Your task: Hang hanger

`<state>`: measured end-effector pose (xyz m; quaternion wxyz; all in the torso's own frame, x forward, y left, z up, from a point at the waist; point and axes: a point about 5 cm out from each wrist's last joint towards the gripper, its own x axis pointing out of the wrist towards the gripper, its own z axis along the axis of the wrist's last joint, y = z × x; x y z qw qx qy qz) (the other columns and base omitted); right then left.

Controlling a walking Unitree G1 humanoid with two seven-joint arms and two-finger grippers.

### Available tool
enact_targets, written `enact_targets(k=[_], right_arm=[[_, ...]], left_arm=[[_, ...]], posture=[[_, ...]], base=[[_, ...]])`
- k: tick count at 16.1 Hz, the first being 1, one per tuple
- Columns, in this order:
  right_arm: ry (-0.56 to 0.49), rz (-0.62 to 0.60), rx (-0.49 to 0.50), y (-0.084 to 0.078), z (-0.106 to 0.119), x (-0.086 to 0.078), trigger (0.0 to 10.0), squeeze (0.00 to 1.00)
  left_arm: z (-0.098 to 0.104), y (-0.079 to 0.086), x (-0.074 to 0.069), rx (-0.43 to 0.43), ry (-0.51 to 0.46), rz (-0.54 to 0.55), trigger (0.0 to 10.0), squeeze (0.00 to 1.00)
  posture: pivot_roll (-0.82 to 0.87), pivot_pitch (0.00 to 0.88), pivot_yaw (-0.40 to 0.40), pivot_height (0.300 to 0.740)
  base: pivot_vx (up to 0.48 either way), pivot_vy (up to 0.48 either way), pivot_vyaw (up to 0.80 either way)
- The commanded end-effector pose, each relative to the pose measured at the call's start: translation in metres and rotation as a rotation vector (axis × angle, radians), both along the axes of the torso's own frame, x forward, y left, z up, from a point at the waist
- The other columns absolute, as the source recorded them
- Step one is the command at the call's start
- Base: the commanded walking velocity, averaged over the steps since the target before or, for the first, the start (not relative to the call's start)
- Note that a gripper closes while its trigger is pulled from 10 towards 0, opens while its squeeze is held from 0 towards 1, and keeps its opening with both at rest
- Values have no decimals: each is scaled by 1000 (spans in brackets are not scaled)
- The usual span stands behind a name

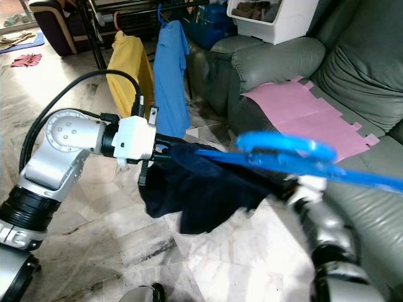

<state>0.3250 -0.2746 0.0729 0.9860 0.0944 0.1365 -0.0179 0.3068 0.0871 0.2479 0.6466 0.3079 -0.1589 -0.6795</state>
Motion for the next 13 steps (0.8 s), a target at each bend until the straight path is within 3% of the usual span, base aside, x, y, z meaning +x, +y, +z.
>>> enact_targets(k=[1, 3, 6, 9, 10, 13], right_arm=[[-23, -144, -8, -28, 11, -5, 0, 0], [-167, -181, -37, -36, 48, 9, 0, 0], [-367, -192, -69, -37, 104, 24, 0, 0], [-421, -211, -100, -38, 119, 25, 0, 0], [-423, -223, -105, -39, 121, 25, 0, 0], [-428, -292, -100, -45, 129, 23, 0, 0]], left_arm=[[5, 13, 4, -73, -5, 57, 0, 0], [-20, 21, 11, -79, 73, 152, 353, 0], [-41, 22, 15, -295, 289, 309, 2314, 0], [-65, 28, 13, -345, 362, 400, 941, 0], [-73, 30, 11, -366, 384, 422, 0, 0], [-88, 37, 2, -385, 412, 477, 0, 0]], posture=[[67, 98, -15, 740], [46, 97, -11, 740], [8, 97, -5, 740], [-7, 101, -15, 740], [-9, 101, -20, 740], [-9, 101, -27, 740]], base=[[0, 0, 0], [0, 0, 0], [0, 0, 0], [0, 0, 0], [0, 0, 0], [0, 0, 0]])
